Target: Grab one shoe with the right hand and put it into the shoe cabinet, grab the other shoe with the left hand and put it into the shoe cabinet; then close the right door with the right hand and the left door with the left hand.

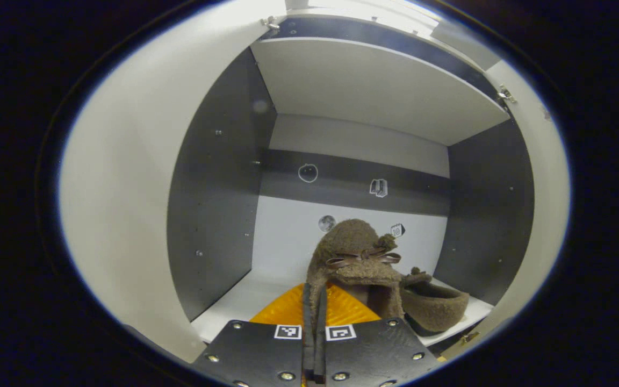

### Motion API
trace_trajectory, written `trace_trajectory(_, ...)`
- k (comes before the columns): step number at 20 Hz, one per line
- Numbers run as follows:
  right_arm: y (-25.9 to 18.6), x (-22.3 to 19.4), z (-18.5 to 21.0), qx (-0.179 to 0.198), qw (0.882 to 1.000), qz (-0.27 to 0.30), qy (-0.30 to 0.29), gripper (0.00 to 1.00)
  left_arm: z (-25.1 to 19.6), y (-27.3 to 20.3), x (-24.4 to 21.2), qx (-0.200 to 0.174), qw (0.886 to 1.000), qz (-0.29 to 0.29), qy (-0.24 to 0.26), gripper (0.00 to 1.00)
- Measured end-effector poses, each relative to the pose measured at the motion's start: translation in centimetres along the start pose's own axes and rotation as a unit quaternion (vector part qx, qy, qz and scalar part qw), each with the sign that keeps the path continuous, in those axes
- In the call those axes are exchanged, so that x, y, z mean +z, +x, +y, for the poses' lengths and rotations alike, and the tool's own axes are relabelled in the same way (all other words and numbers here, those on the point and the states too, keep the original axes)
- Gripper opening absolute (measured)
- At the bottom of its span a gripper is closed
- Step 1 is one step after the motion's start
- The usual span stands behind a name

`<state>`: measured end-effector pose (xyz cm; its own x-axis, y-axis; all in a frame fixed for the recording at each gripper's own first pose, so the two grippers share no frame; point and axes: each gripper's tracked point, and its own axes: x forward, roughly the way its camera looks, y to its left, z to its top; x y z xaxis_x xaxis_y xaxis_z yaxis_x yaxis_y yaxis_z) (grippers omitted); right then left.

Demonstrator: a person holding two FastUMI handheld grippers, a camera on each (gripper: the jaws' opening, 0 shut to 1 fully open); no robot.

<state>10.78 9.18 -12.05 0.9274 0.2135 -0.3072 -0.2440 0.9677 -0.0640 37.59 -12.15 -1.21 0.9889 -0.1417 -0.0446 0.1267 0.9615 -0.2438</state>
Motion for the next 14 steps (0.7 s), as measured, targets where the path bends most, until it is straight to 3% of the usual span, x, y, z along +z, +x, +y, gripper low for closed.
trace_trajectory(9,-0.5,0.4,0.3,-0.016,1.0,0.006,0.001,0.98,0.3,4.9,-3.0,0.016,0.999,0.045,0.015,0.01)
trace_trajectory(10,-0.5,0.5,0.4,-0.016,1.0,0.003,0.002,0.98,0.1,4.8,-2.7,0.013,0.999,0.04,0.02,0.1)
trace_trajectory(12,-0.8,1.1,0.3,-0.016,1.0,-0.004,0.004,0.98,0.4,4.7,-1.1,0.012,0.999,0.021,0.04,0.14)
trace_trajectory(14,-1.2,1.5,0.1,-0.016,1.0,-0.011,0.005,0.98,-0.8,3.8,0.6,-0.004,0.998,0.0,0.057,0.45)
